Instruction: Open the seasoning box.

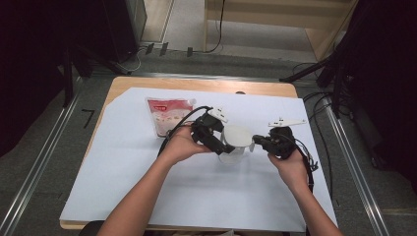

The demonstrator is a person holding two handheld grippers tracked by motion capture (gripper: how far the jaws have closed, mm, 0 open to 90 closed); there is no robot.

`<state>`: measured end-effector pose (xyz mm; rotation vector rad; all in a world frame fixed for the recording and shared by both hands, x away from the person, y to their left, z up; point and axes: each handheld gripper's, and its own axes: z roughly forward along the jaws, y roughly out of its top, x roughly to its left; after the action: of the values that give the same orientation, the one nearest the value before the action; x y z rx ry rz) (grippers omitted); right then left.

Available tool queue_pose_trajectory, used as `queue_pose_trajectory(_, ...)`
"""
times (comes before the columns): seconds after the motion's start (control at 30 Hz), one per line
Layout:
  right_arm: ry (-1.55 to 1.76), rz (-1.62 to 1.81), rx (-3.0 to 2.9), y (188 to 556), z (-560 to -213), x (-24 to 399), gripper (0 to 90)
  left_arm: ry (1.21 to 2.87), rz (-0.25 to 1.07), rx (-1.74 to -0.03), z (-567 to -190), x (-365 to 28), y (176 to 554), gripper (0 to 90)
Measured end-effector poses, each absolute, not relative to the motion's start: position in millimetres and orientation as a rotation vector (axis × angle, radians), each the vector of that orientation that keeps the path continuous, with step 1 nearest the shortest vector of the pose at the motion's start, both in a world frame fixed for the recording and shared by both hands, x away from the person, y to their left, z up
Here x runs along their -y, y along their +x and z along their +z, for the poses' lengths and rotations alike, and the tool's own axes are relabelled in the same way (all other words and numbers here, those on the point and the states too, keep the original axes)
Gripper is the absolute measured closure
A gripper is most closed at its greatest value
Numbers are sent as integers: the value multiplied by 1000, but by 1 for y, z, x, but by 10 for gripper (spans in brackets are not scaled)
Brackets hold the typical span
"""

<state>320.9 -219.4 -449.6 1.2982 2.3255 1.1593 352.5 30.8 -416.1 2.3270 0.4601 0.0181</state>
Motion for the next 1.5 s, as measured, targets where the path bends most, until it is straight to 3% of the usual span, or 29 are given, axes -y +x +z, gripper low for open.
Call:
queue_pose_trajectory(0.07, 1294, 1157, -2324, 321, -450, 219, 900, 2327, 35, -439, -412, -32, 351, 191)
queue_pose_trajectory(0.13, 1298, 1158, -2325, 321, -450, 219, 900, 2313, 40, -433, -409, -33, 350, 269)
queue_pose_trajectory(0.17, 1293, 1167, -2328, 321, -450, 219, 900, 2253, -74, -413, -408, -37, 351, 465)
queue_pose_trajectory(0.3, 1284, 1159, -2329, 319, -449, 217, 900, 2292, -41, -395, -408, -32, 348, 477)
queue_pose_trajectory(0.5, 1285, 1163, -2338, 320, -450, 219, 900, 2319, -47, -371, -406, -27, 344, 568)
queue_pose_trajectory(0.9, 1286, 1178, -2344, 320, -451, 220, 900, 2344, -113, -315, -398, -19, 341, 850)
queue_pose_trajectory(1.03, 1293, 1183, -2349, 321, -451, 221, 900, 2356, -106, -310, -395, -16, 340, 898)
queue_pose_trajectory(1.5, 1297, 1193, -2348, 320, -451, 221, 900, 2368, -129, -301, -385, 0, 343, 900)
